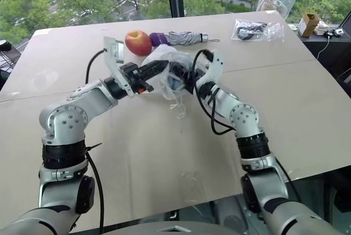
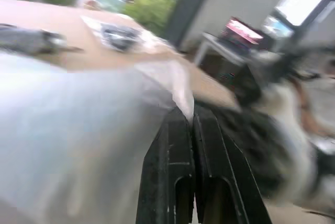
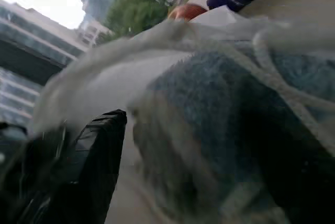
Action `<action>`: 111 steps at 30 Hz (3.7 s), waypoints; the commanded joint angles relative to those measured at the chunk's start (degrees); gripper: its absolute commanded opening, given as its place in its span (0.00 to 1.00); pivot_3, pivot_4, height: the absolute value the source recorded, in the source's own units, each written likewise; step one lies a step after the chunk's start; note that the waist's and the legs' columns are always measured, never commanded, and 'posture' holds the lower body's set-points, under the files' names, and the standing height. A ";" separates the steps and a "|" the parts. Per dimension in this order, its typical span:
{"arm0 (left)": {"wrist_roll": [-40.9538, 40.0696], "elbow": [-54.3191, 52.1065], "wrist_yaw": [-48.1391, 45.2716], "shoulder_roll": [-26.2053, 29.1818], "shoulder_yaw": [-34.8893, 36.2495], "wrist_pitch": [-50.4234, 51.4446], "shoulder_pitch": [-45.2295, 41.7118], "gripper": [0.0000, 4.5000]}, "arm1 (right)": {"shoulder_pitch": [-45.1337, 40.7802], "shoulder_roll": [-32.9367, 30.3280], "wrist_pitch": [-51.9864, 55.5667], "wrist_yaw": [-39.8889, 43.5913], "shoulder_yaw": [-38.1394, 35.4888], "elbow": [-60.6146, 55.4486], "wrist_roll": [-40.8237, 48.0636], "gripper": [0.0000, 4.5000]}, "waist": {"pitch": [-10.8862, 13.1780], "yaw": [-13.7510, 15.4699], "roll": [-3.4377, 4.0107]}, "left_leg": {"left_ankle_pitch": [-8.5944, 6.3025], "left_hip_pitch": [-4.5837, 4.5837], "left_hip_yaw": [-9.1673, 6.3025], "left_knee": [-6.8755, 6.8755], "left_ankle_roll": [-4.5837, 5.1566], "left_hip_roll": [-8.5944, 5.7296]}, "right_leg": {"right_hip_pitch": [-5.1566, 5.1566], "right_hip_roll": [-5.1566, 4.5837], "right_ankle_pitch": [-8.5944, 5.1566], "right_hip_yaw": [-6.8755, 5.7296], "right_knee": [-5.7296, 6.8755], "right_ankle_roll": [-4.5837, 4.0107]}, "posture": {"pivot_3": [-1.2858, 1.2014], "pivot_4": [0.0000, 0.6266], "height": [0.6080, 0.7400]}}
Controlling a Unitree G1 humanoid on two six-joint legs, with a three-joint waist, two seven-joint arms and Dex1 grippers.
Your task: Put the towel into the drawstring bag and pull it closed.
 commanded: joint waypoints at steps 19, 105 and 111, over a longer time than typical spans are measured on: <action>10.84 3.34 -6.89 -0.29 -3.35 -4.54 -2.30 0.00 | 2.58 -11.23 -11.30 25.93 6.09 -3.99 -42.55 0.83 | -0.01 -0.36 -0.03 | 0.00 0.03 0.36 -0.01 0.00 0.06 | -0.11 0.07 0.01 0.11 0.08 0.00 | 0.52 0.24 1.00; 54.79 1.03 46.27 -11.55 19.81 -28.76 24.47 0.01 | -2.85 3.63 -28.10 -24.40 -38.73 10.83 -49.40 0.00 | -0.01 -0.32 -0.01 | -0.01 0.14 0.60 -0.09 0.00 0.11 | -0.16 -0.24 0.03 0.24 0.30 0.00 | 0.52 0.24 1.00; 52.35 4.66 44.04 -9.47 20.48 -30.64 21.63 0.01 | -3.20 4.24 -23.80 -19.37 -36.80 11.87 -42.30 0.00 | -0.02 -0.47 -0.02 | -0.01 0.15 0.60 -0.07 0.00 0.06 | -0.16 -0.27 0.03 0.21 0.34 0.01 | 0.52 0.24 1.00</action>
